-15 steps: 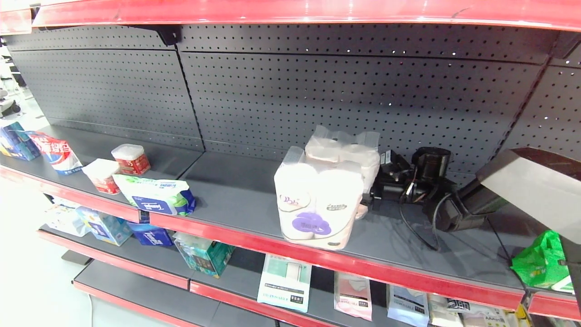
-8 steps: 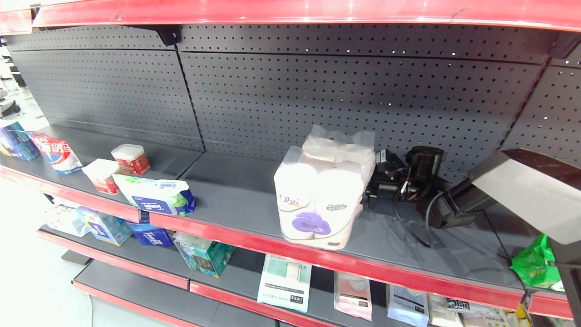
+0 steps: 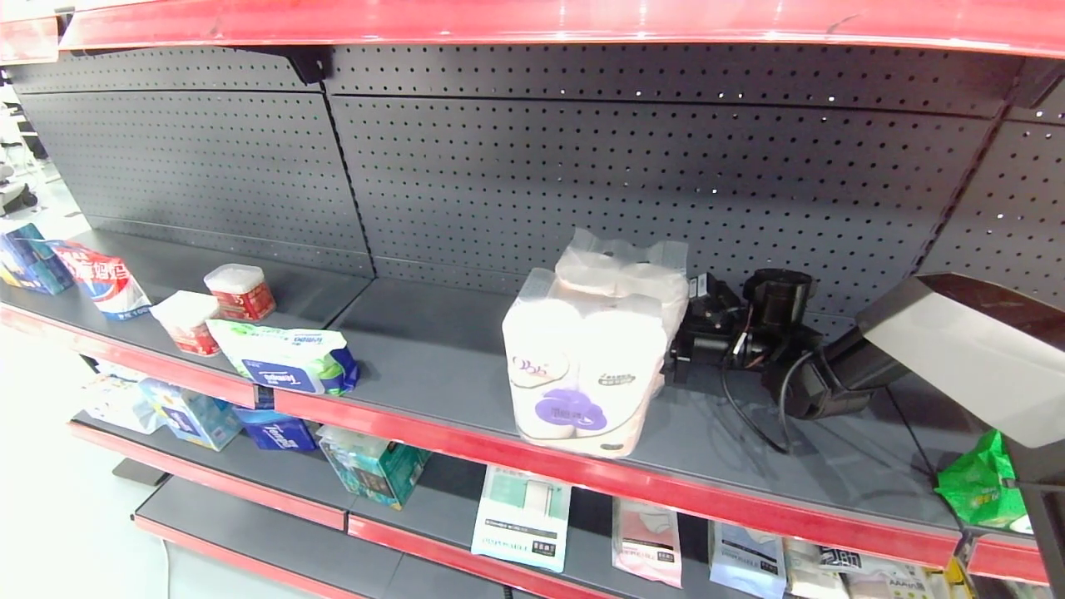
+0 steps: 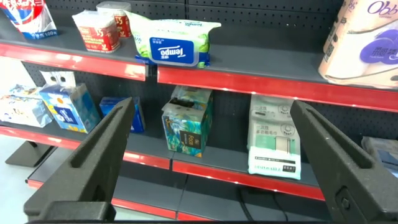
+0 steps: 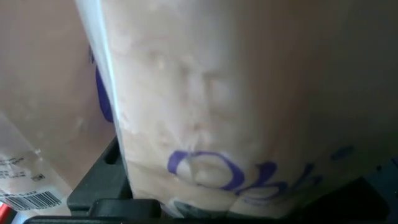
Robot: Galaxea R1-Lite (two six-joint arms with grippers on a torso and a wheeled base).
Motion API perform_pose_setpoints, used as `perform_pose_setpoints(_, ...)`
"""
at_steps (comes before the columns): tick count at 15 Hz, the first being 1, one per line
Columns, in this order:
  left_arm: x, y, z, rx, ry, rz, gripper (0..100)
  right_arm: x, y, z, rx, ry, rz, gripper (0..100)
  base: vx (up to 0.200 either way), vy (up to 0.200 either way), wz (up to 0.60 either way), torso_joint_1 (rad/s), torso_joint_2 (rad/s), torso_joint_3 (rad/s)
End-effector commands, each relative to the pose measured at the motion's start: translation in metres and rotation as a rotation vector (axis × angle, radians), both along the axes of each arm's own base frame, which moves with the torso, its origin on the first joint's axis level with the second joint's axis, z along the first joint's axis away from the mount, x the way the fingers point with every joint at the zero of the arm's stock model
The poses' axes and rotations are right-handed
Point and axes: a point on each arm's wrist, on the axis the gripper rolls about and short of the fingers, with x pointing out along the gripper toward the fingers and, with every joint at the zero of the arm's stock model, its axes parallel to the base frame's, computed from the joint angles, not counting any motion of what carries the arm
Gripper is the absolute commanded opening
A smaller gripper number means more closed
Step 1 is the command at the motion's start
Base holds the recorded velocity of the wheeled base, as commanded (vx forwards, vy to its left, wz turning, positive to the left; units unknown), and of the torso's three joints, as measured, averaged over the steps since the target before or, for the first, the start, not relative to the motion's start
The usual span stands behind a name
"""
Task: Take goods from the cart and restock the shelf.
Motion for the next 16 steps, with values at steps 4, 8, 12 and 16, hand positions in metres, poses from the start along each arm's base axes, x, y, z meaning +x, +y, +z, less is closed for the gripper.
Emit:
perform_pose_setpoints(4, 0.0, 0.0, 0.0, 0.0, 0.0, 0.0, 100, 0.0, 0.001, 0.001, 0.002, -0.002, 0.001, 0, 0.0, 0.0, 0.0, 0.0, 0.0, 0.0)
perform_pose_setpoints(8, 0.0, 0.0, 0.0, 0.0, 0.0, 0.0, 100, -0.001, 0.001, 0.002, 0.003, 0.002, 0.003, 0, 0.0, 0.0, 0.0, 0.0, 0.0, 0.0)
perform_pose_setpoints(12, 0.0, 0.0, 0.0, 0.0, 0.0, 0.001, 100, -0.002, 0.001, 0.004, 0.006, 0.011, 0.002, 100, 0.0, 0.0, 0.0, 0.0, 0.0, 0.0)
perform_pose_setpoints(16, 0.0, 0.0, 0.0, 0.0, 0.0, 0.0, 100, -0.014, -0.006, 0.016, 0.007, 0.018, -0.012, 100, 0.0, 0.0, 0.0, 0.0, 0.0, 0.0)
